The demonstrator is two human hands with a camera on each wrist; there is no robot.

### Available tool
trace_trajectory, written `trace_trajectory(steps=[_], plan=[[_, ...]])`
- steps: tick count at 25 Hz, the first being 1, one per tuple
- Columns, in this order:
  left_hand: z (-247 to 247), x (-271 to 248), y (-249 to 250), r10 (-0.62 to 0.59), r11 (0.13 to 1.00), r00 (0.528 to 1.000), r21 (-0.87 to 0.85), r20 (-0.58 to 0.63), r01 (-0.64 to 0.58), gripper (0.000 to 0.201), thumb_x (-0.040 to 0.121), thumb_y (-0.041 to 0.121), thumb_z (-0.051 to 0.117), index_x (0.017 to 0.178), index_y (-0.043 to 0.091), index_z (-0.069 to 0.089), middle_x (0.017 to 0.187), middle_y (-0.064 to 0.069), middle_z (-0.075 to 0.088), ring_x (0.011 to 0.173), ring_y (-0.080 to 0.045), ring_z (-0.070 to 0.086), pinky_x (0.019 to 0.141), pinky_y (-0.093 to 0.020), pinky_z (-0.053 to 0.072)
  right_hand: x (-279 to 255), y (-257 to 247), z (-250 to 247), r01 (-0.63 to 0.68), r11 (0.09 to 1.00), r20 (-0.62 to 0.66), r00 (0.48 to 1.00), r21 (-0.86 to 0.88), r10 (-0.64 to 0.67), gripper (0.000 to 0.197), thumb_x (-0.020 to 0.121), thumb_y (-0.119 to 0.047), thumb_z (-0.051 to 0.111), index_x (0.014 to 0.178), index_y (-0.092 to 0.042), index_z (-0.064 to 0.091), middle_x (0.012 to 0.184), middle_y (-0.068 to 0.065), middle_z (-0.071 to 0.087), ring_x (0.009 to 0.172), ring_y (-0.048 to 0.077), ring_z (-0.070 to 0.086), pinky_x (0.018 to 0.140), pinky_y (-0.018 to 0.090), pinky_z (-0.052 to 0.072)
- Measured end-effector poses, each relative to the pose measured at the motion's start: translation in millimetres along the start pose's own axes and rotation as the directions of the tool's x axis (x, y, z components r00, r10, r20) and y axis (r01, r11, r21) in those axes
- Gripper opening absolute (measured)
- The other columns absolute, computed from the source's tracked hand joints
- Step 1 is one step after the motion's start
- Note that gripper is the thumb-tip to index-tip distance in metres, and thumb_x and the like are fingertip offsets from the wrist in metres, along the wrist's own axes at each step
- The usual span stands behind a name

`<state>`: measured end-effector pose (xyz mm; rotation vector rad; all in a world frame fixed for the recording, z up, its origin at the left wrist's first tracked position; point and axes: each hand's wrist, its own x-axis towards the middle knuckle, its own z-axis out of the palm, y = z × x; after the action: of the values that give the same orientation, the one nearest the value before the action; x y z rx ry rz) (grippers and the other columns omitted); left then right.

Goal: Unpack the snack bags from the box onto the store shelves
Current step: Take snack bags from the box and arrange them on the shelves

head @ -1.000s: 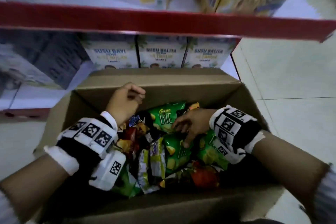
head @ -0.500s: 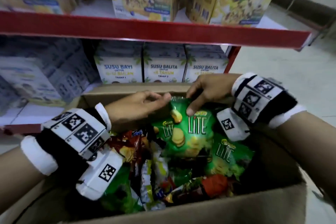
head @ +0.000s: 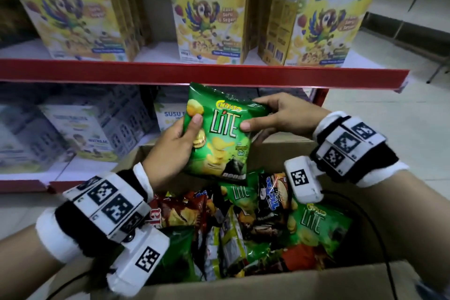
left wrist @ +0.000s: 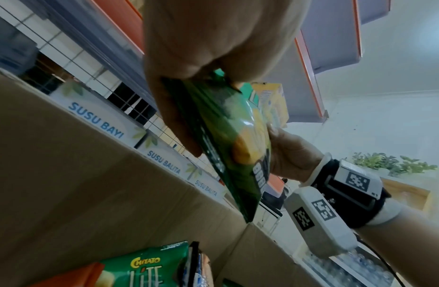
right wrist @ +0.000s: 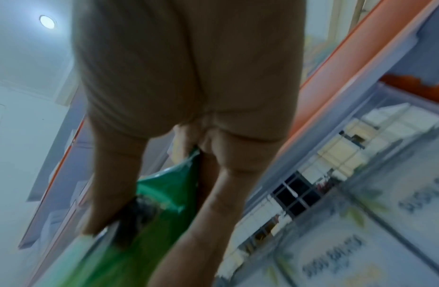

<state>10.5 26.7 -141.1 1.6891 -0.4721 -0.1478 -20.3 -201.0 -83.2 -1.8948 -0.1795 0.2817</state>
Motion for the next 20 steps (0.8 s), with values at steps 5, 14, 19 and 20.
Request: trace_trajectory(steps=[5, 14, 19, 20], plan=[[-58, 14, -17, -0.015, 0.979, 0.956, 0.191, -0.294, 0.074, 0.055, 0.099, 0.047, 0.032, 0.139, 0.011, 0.044, 0.141, -0.007, 0.049, 0.132, -0.023, 0.044, 0.113, -0.041, 0.031, 38, 32, 38, -0.163, 0.985, 0.003, 0.987, -0.050, 0.163, 0.033, 0.082, -0.014, 0.069, 0.111, -0.004, 0.055, 0.090, 0.007, 0.070, 0.073, 0.019, 0.070, 0.075, 0.034, 0.059], [-87, 19, -30, 0.009, 0.960, 0.924, 0.261, -0.383, 0.099, 0.058, 0.098, 0.050, 0.028, 0.137, 0.011, 0.048, 0.137, -0.008, 0.054, 0.128, -0.024, 0.048, 0.110, -0.043, 0.036, 57, 99, 155, 0.063, 0.645, 0.303, 0.915, -0.762, 0.268, 0.062, 0.087, -0.033, 0.065, 0.142, -0.015, 0.041, 0.136, 0.012, 0.053, 0.122, 0.030, 0.051, 0.096, 0.031, 0.041], [-87, 29, -32, 0.077, 0.981, 0.876, 0.192, -0.477, 0.019, 0.054, 0.099, 0.050, 0.030, 0.132, 0.012, 0.050, 0.134, -0.004, 0.056, 0.125, -0.023, 0.051, 0.107, -0.042, 0.039, 49, 79, 105, -0.079, 0.749, 0.200, 0.941, -0.657, 0.274, 0.064, 0.078, -0.037, 0.074, 0.134, -0.017, 0.049, 0.132, 0.005, 0.057, 0.116, 0.022, 0.055, 0.095, 0.026, 0.041], [-87, 30, -31, 0.107, 0.979, 0.847, 0.202, -0.522, 0.001, 0.052, 0.099, 0.049, 0.030, 0.131, 0.012, 0.051, 0.133, -0.002, 0.056, 0.124, -0.020, 0.051, 0.106, -0.037, 0.039, 44, 72, 86, -0.121, 0.789, 0.171, 0.946, -0.602, 0.276, 0.061, 0.078, -0.038, 0.074, 0.131, -0.017, 0.052, 0.129, 0.003, 0.059, 0.112, 0.020, 0.057, 0.096, 0.028, 0.043]])
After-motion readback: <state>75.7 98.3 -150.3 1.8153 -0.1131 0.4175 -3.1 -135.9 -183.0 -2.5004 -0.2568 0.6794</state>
